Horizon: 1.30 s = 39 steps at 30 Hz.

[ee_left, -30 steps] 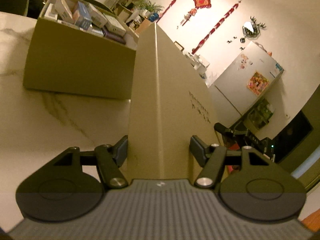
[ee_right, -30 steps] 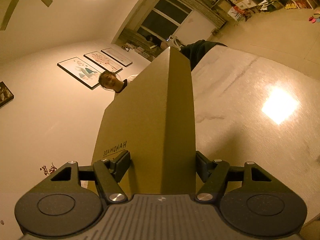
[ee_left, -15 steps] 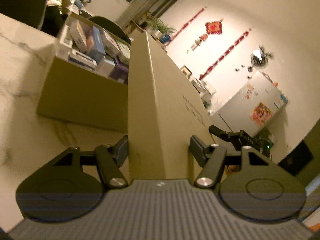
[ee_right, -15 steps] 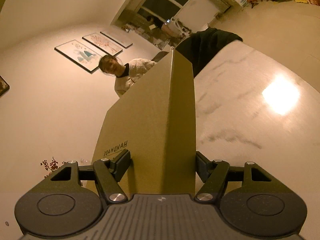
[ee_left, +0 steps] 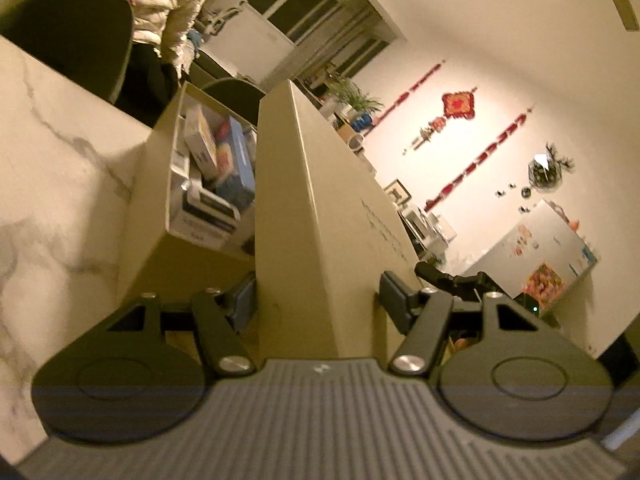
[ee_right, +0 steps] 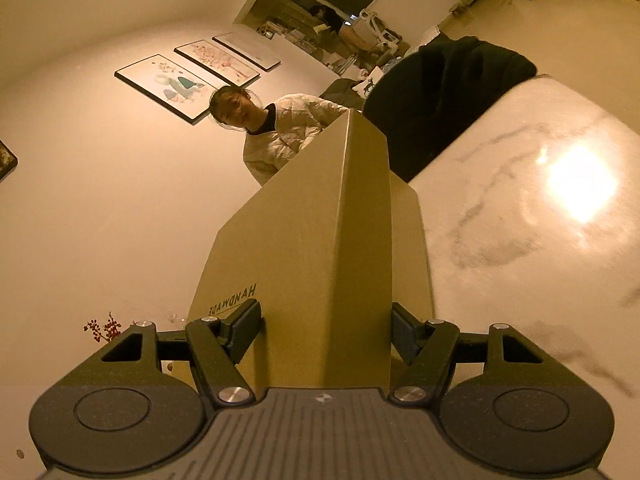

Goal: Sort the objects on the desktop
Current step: 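Carry the lid with both grippers over the filled beige box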

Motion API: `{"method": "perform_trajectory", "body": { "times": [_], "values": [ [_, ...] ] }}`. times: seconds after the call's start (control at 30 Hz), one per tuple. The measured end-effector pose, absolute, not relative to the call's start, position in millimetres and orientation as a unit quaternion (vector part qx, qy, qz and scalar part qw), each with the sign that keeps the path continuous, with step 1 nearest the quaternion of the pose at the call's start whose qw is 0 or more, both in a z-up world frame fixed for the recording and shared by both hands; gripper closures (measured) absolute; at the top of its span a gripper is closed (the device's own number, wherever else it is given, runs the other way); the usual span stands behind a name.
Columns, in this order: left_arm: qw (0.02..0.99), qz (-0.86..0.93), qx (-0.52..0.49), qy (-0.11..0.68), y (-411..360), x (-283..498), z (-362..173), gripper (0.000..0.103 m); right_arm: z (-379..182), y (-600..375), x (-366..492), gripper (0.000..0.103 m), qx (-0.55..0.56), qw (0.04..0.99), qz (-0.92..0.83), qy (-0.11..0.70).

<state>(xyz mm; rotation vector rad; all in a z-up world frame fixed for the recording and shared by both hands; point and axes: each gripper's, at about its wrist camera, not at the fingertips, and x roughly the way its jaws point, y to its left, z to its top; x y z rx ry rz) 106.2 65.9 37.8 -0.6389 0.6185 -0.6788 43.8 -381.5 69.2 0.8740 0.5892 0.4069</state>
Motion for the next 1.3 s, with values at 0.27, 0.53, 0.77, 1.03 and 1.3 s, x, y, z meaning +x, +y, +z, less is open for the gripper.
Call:
{"method": "perform_trajectory", "body": {
  "times": [0.27, 0.53, 0.77, 1.03, 1.3],
  "values": [
    [0.851, -0.298, -0.322, 0.29, 80.6, 142.1, 41.7, 0.04, 72.7, -365.5, 89.4, 0.032, 0.408, 0.843, 0.193, 0.292],
    [0.847, -0.278, -0.346, 0.292, 92.1, 167.1, 35.2, 0.039, 70.9, -349.4, 133.1, 0.032, 0.401, 0.842, 0.188, 0.307],
    [0.843, -0.266, -0.361, 0.297, 96.0, 185.1, 27.3, 0.039, 69.3, -335.3, 171.4, 0.032, 0.395, 0.842, 0.183, 0.32],
    [0.842, -0.269, -0.364, 0.294, 97.5, 189.3, 23.2, 0.038, 63.5, -333.3, 187.4, 0.033, 0.402, 0.839, 0.182, 0.319],
    [0.844, -0.28, -0.343, 0.302, 95.6, 190.9, 27.5, 0.032, 59.0, -340.4, 187.0, 0.034, 0.419, 0.83, 0.189, 0.315]
  ]
}}
